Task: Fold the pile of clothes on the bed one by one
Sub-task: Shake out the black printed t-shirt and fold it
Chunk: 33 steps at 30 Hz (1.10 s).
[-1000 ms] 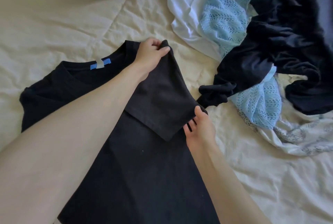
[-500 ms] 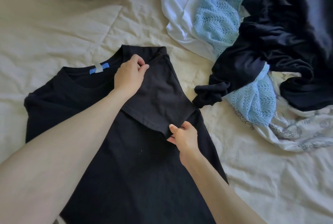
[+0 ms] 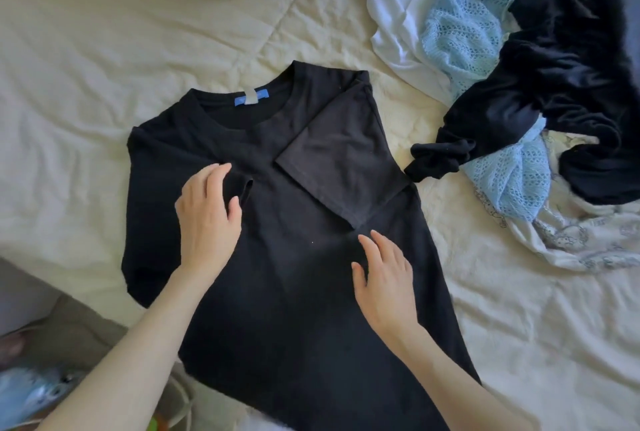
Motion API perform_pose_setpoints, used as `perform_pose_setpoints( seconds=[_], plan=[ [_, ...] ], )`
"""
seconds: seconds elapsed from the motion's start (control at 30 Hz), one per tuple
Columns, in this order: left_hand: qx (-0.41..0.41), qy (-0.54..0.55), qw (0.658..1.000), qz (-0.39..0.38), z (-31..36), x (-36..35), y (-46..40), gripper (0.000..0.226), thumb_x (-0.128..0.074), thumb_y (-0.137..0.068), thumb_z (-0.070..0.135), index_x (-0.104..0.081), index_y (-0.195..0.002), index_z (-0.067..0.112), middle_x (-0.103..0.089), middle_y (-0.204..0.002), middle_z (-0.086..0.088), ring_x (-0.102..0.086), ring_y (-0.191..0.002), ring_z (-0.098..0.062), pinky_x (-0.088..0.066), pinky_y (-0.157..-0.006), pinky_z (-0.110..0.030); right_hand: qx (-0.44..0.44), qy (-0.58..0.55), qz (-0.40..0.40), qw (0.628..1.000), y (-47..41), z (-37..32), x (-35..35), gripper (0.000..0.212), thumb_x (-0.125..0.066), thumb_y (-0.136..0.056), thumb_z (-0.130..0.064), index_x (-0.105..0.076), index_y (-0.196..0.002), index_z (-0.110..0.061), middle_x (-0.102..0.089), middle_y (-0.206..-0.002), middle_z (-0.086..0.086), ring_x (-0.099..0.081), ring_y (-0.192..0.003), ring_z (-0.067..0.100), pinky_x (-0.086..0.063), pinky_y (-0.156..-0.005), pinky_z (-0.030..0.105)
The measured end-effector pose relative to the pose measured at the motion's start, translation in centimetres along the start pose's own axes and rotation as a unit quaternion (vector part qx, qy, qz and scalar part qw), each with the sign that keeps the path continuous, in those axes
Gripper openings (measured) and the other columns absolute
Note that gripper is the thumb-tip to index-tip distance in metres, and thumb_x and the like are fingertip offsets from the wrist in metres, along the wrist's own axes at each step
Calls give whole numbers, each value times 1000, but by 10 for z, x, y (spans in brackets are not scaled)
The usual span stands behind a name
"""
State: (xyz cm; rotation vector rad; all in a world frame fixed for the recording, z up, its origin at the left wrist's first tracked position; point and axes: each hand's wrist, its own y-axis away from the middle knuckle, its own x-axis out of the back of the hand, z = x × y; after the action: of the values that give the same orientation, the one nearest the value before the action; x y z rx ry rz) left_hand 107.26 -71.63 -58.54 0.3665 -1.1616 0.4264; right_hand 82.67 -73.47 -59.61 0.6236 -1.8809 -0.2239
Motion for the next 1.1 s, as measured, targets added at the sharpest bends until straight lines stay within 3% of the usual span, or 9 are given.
perform_pose_setpoints(
  seconds=[0.1, 0.27, 0.37, 0.47, 0.6, 0.77, 0.83, 0.97, 1.1],
  plan=[
    [89, -4, 996, -6, -47, 13, 44, 48, -57, -91, 11, -42, -137, 5, -39, -143, -18, -33, -134, -37, -31, -103, -56, 59, 64, 4, 996, 21, -9, -11, 44, -67, -86, -16, -58, -128, -9, -50, -139, 16, -45, -131, 34, -36, -104, 54],
    [206, 53, 977, -12, -109, 22, 74, 54, -50, -96, 24, -30, -144, 8, -30, -149, -18, -26, -137, -36, -28, -106, -53, 118, 118, -22, 986, 52, -23, -42, 49, -78, -75, -17, -64, -122, -9, -55, -133, 19, -52, -123, 38, -43, -94, 59],
    [283, 235, 930, -13, -127, 23, 76, 51, -51, -96, 28, -35, -139, 9, -43, -136, -9, -41, -127, -27, -37, -103, -38, 103, 116, -57, 986, 70, -28, -59, 48, -67, -86, -20, -55, -132, -11, -43, -145, 17, -38, -135, 37, -33, -105, 57],
    [343, 311, 884, -60, -138, 20, 93, 40, -56, -92, 39, -46, -121, 14, -53, -114, 1, -53, -107, -21, -42, -86, -32, 78, 111, -79, 988, 85, -28, -69, 47, -52, -96, -23, -43, -142, -14, -27, -154, 12, -21, -144, 31, -18, -114, 50],
    [367, 364, 843, -149, -147, 10, 149, 22, -62, -90, 31, -57, -107, 18, -63, -102, 4, -58, -99, -16, -43, -80, -29, 60, 98, -59, 992, 98, -19, -68, 40, -53, -95, -17, -52, -134, -9, -37, -149, 13, -30, -140, 30, -24, -113, 48],
    [403, 368, 798, -256, -139, 1, 217, 20, -65, -88, 13, -60, -108, 10, -67, -97, 0, -61, -90, -13, -45, -70, -21, -33, 96, -1, 995, 108, 15, -52, 32, -54, -93, -14, -59, -124, -6, -49, -139, 11, -43, -130, 30, -35, -102, 45],
    [407, 350, 798, -274, -133, -1, 235, 20, -67, -86, 13, -61, -105, 9, -67, -92, 1, -61, -85, -11, -45, -69, -23, -73, 103, 7, 992, 112, 33, -42, 33, -51, -94, -17, -57, -125, -8, -49, -137, 9, -43, -127, 30, -36, -99, 46],
    [415, 334, 808, -252, -123, -3, 265, 23, -70, -84, 13, -65, -104, 5, -69, -97, -8, -62, -92, -21, -46, -81, -33, -165, 101, 36, 980, 119, 74, -20, 38, -49, -94, -20, -49, -130, -8, -46, -136, 11, -38, -127, 33, -32, -100, 49],
    [447, 324, 807, -207, -122, 0, 303, 18, -70, -85, 19, -64, -97, 7, -68, -96, -8, -61, -89, -22, -45, -70, -32, -263, 9, 27, 964, 126, 117, -5, 41, -51, -94, -28, -47, -128, -5, -51, -129, 16, -47, -116, 36, -39, -94, 47]
  ],
)
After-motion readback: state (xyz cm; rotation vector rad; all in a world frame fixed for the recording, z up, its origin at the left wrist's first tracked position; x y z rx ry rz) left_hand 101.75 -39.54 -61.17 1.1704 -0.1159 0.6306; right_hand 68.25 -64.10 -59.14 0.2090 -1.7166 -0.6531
